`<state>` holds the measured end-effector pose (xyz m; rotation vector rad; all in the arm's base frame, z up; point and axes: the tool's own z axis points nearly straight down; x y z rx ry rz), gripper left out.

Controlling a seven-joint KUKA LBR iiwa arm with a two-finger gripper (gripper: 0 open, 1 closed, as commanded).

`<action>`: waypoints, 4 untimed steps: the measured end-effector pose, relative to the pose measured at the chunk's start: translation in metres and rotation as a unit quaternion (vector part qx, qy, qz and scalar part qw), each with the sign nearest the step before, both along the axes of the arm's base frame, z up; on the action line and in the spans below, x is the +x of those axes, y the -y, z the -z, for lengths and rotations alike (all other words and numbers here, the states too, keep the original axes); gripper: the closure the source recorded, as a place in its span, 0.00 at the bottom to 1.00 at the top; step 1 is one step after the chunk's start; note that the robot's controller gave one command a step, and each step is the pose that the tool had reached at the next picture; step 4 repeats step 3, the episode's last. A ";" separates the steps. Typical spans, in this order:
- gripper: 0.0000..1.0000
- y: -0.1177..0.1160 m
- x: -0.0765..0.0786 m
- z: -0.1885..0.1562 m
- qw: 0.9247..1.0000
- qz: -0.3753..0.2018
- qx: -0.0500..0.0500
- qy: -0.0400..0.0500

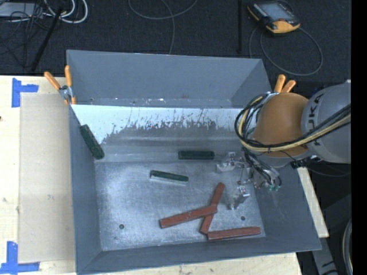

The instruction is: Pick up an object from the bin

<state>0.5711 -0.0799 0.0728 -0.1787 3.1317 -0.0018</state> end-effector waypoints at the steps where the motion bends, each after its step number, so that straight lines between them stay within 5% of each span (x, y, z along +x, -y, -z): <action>1: 1.00 -0.049 -0.043 -0.002 0.977 -0.215 -0.002 0.004; 2: 1.00 -0.049 -0.043 -0.002 0.976 -0.216 -0.002 0.004; 3: 1.00 -0.048 -0.068 -0.152 0.976 -0.218 0.000 -0.002; 4: 1.00 -0.048 -0.068 -0.152 0.976 -0.218 0.000 -0.002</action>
Offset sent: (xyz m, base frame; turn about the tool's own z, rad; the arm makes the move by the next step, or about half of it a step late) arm 0.0000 0.0000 0.0000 0.0000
